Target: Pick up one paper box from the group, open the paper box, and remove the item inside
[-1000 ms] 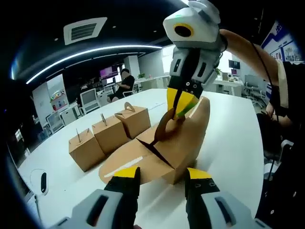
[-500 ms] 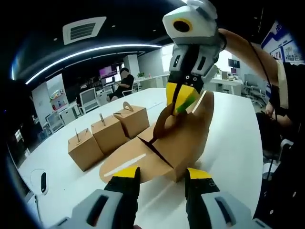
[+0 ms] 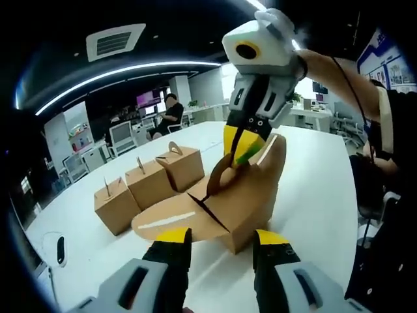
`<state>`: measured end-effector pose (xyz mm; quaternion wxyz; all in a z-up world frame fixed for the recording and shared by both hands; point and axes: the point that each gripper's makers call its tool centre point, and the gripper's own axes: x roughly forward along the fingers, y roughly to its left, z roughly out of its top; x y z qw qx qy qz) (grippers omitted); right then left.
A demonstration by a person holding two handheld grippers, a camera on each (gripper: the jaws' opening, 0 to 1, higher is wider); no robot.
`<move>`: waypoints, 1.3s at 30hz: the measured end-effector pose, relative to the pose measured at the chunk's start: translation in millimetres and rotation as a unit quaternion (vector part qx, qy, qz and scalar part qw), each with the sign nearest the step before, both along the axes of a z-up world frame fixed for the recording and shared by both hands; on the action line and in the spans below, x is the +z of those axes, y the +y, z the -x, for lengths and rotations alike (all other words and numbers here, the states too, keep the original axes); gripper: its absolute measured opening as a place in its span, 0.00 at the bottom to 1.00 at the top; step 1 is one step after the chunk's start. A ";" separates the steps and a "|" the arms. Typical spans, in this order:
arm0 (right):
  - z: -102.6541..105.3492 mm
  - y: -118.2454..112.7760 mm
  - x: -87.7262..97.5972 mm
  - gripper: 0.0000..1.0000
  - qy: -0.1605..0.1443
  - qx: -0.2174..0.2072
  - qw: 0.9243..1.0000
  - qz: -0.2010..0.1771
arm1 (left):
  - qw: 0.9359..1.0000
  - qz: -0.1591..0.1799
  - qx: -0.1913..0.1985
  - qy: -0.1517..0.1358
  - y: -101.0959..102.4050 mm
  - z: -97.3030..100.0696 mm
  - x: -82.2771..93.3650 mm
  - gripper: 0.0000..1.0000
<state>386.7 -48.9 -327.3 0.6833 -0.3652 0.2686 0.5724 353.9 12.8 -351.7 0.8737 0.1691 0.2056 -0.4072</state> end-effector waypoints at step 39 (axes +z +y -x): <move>-20.6 -32.7 9.1 0.20 0.031 -0.037 0.997 -0.057 | 0.977 -0.128 -0.162 -0.053 -59.7 -25.7 35.3 0.30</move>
